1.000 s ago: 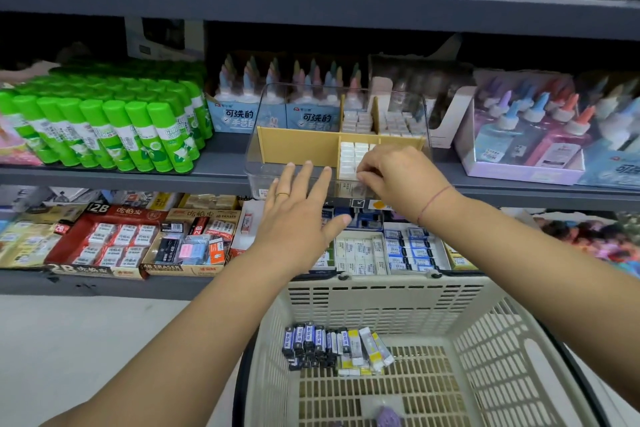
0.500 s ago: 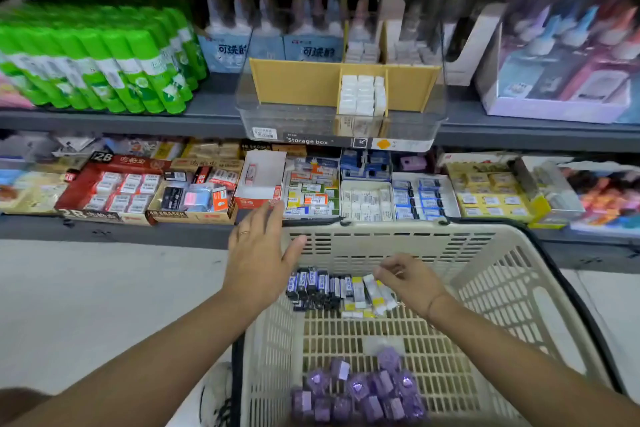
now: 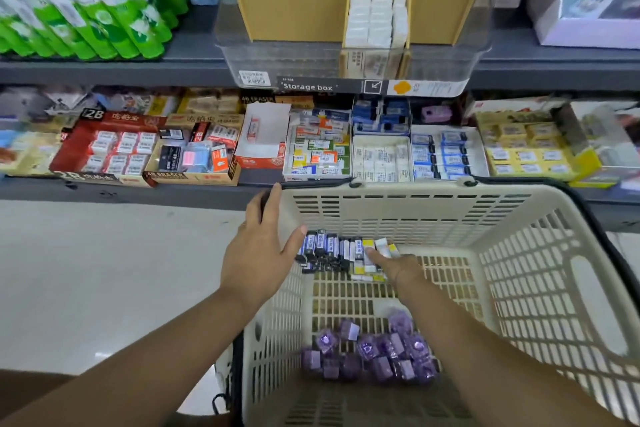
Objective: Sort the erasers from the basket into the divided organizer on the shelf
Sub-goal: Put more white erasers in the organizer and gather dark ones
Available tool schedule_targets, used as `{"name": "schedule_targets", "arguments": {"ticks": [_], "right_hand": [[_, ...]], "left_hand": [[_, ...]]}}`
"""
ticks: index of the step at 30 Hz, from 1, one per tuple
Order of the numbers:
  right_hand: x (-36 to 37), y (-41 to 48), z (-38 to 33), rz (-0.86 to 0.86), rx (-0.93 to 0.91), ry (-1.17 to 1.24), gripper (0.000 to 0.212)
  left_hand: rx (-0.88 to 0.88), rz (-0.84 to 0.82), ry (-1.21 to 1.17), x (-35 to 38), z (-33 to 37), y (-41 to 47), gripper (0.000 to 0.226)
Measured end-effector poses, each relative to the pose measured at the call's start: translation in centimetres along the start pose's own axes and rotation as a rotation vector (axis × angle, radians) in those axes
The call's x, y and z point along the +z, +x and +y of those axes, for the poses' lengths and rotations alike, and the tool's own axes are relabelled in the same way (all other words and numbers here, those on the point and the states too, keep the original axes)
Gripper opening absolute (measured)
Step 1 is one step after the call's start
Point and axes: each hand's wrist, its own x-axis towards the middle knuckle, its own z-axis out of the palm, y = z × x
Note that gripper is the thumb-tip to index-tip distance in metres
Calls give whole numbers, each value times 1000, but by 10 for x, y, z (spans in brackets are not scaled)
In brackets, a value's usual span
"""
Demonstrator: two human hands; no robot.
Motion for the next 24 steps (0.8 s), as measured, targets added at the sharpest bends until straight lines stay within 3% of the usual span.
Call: {"name": "schedule_targets", "arguments": {"ticks": [3,6,10,17,24], "right_hand": [[1,4,0,-55,12,59,105],[4,3,-2,-40,34,-41,109],[8,0,-4,-17,27,0,107],[2,1,-8,-216,-19,78,91],[2,-3,-8,-181,-10,99,92]], "left_hand": [[-1,8,-3,1,-2,0,73],[1,9,-18,2,-3,1,73],[6,8,-19,2,-3,1,73],[4,6,-1,2,-2,0,73],[-1,9,19,1,0,0,73]]}}
